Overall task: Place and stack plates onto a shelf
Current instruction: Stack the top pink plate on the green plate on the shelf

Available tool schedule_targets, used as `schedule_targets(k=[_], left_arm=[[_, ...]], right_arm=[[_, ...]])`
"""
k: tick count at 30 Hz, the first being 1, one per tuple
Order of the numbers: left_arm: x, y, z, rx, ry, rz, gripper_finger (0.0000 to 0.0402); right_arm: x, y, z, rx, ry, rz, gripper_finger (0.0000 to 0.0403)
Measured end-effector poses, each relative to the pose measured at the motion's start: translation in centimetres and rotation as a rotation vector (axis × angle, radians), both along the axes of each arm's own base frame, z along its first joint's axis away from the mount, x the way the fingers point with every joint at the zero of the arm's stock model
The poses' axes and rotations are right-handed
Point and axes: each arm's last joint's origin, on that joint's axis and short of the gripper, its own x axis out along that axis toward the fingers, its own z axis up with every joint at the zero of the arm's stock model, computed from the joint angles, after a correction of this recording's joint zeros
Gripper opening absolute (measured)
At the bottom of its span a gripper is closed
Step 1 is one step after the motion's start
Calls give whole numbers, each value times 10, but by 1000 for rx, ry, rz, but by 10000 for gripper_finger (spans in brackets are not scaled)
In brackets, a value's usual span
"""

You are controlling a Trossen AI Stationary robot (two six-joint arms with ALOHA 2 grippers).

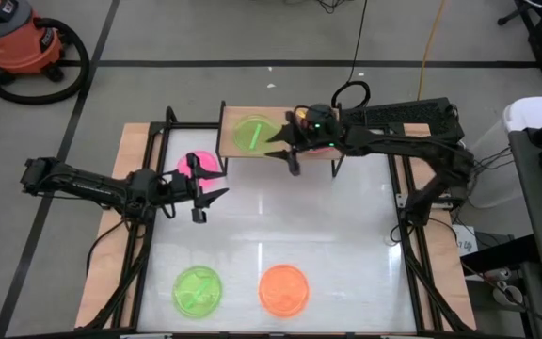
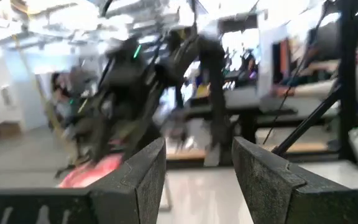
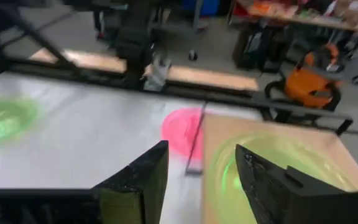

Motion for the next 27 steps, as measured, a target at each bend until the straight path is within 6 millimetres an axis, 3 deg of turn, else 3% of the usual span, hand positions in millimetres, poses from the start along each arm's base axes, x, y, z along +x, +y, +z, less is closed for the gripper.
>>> schedule_targets(k=[4,8,11,15,22,27], left_arm=[[4,1,-2,-46,170,155,191],[17,-7,19,-78,364,204,191],[30,-14,20,-62,533,300,191],[41,-18,4,-33,743,394,191],[35,-17,-36,-90,1022,506,191],[32,-13,-51,-124,1102,560,191]], right_arm=[[-32,25,28,32,84,30,164],[-60,56,31,32,94,86,163],[-78,75,20,2,79,54,163],[-104,95,-2,6,47,-4,163],[-138,121,-39,32,-117,-19,162],[-150,127,-56,17,-236,-30,162]])
